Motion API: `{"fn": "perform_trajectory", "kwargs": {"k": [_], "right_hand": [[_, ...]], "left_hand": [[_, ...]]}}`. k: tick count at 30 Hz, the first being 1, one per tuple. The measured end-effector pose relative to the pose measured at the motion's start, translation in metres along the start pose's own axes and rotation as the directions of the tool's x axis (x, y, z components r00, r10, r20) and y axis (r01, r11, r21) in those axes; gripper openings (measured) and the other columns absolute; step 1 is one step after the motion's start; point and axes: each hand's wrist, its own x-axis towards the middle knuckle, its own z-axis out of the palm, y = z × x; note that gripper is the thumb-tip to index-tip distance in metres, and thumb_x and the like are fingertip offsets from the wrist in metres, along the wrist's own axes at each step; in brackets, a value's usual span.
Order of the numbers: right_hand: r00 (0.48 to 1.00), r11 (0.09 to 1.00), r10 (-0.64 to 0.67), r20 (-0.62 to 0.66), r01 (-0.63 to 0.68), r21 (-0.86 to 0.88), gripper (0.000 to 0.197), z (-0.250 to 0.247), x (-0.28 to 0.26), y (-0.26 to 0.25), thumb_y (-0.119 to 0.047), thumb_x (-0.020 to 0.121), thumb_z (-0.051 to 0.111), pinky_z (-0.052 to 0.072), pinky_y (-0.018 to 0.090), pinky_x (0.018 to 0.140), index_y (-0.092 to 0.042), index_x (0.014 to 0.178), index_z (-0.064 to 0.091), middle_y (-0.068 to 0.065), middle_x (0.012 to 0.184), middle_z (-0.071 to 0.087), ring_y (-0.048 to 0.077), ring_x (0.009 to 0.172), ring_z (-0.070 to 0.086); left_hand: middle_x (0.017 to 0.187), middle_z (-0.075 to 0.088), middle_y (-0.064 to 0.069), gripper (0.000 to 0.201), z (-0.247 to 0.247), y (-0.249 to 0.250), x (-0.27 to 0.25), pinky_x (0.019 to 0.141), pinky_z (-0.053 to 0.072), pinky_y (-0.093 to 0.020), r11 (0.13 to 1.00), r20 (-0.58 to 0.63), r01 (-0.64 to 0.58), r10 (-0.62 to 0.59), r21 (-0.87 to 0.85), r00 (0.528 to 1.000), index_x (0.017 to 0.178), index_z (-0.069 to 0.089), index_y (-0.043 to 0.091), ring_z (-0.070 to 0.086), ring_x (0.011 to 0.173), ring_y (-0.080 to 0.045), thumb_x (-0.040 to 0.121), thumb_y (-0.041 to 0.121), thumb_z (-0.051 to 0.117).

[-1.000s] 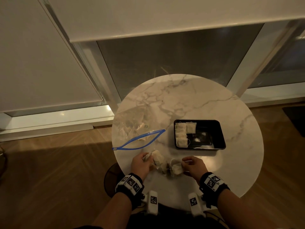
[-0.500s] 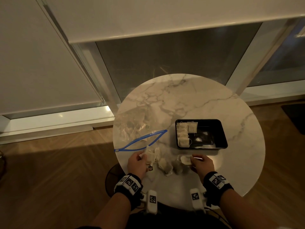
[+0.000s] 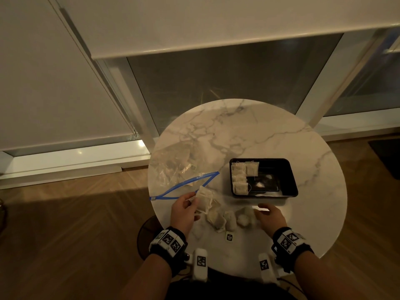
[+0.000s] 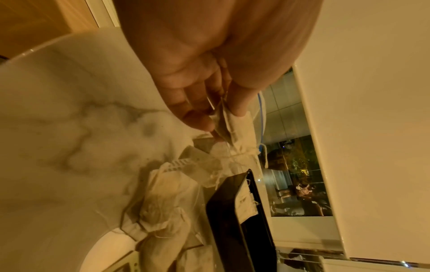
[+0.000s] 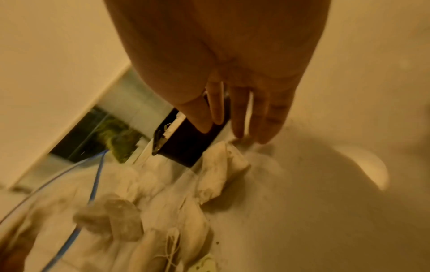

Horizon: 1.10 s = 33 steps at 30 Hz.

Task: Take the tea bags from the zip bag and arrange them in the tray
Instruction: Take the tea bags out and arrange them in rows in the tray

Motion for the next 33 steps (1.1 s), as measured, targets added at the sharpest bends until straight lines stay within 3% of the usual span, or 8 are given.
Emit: {"fn": "perform_trajectory", "kwargs": {"k": [3,6,9,13,18,25,28,33], "right_hand": [[0.982,0.957,-0.189,-0.011,0.181,-0.226,0.036,-0.007,-0.014,-0.022,-0.029,0.09,0.065,0.049,0.028,0.084,-0.023,0.125,0.059,0.001,0.117,0.063,0.022,0.106,0.061],[0.927,0.934,-0.354,0.121,0.358,-0.008,0.019,-0.011,-0.035,-0.059,-0.028,0.093,0.062,0.047,0.019,0.069,-0.025,0.112,0.064,-0.004,0.102,0.066,0.015,0.095,0.063],[0.866,0.911,-0.407,0.29,0.362,0.198,0.021,-0.012,-0.052,-0.088,-0.031,0.094,0.062,0.052,0.023,0.064,-0.025,0.114,0.066,0.0,0.101,0.069,0.016,0.091,0.066],[0.815,0.855,-0.51,0.275,0.444,0.269,0.011,-0.013,-0.06,-0.101,-0.022,0.091,0.068,0.054,0.026,0.064,-0.019,0.1,0.073,0.002,0.087,0.074,0.015,0.078,0.069],[0.834,0.835,-0.511,0.206,0.426,0.348,0.009,-0.021,-0.058,-0.104,-0.019,0.089,0.069,0.055,0.034,0.069,-0.011,0.092,0.074,0.008,0.085,0.074,0.023,0.078,0.069],[0.907,0.798,-0.404,0.118,0.287,0.53,0.01,-0.037,-0.043,-0.101,-0.007,0.093,0.061,0.053,0.033,0.064,0.0,0.087,0.065,0.006,0.075,0.067,0.018,0.069,0.061],[0.911,0.786,-0.375,0.17,0.215,0.58,0.009,-0.042,-0.04,-0.104,-0.007,0.095,0.058,0.058,0.043,0.072,0.0,0.091,0.063,0.012,0.084,0.067,0.025,0.078,0.065],[0.878,0.828,-0.406,0.254,0.235,0.509,0.009,-0.043,-0.04,-0.106,-0.007,0.095,0.058,0.057,0.033,0.064,0.001,0.095,0.062,0.013,0.087,0.07,0.026,0.077,0.068]], "left_hand": [[0.106,0.073,-0.003,0.019,0.007,0.011,-0.004,0.062,0.056,-0.023,1.0,0.076,-0.017,0.019,-0.026,0.997,0.118,0.064,0.018,0.069,0.094,-0.017,0.099,0.016,0.06],[0.109,0.072,-0.002,0.018,0.017,0.02,-0.009,0.065,0.056,-0.025,0.998,0.155,-0.052,0.056,-0.031,0.986,0.114,0.065,0.022,0.069,0.097,-0.017,0.099,0.014,0.059],[0.109,0.073,-0.001,0.018,0.026,0.029,-0.013,0.071,0.057,-0.03,0.997,0.231,-0.074,0.077,-0.022,0.97,0.111,0.067,0.025,0.07,0.1,-0.018,0.099,0.014,0.059],[0.108,0.074,-0.005,0.019,0.039,0.039,-0.016,0.079,0.06,-0.037,0.993,0.291,-0.117,0.12,-0.027,0.949,0.112,0.068,0.021,0.071,0.098,-0.022,0.098,0.01,0.059],[0.109,0.074,-0.008,0.022,0.044,0.044,-0.014,0.084,0.061,-0.042,0.986,0.259,-0.166,0.161,-0.002,0.952,0.114,0.067,0.02,0.072,0.099,-0.023,0.097,0.008,0.06],[0.113,0.07,-0.004,0.023,0.039,0.046,-0.01,0.086,0.06,-0.048,0.991,0.112,-0.132,0.134,-0.026,0.985,0.108,0.065,0.029,0.067,0.102,-0.021,0.099,0.01,0.058],[0.112,0.069,-0.002,0.023,0.038,0.049,-0.009,0.086,0.059,-0.049,0.99,0.091,-0.137,0.14,-0.036,0.986,0.106,0.065,0.03,0.067,0.101,-0.019,0.099,0.01,0.057],[0.112,0.069,-0.006,0.017,0.04,0.048,-0.006,0.077,0.062,-0.042,0.991,0.042,-0.108,0.112,-0.082,0.993,0.107,0.065,0.025,0.067,0.101,-0.025,0.099,0.012,0.057]]}}
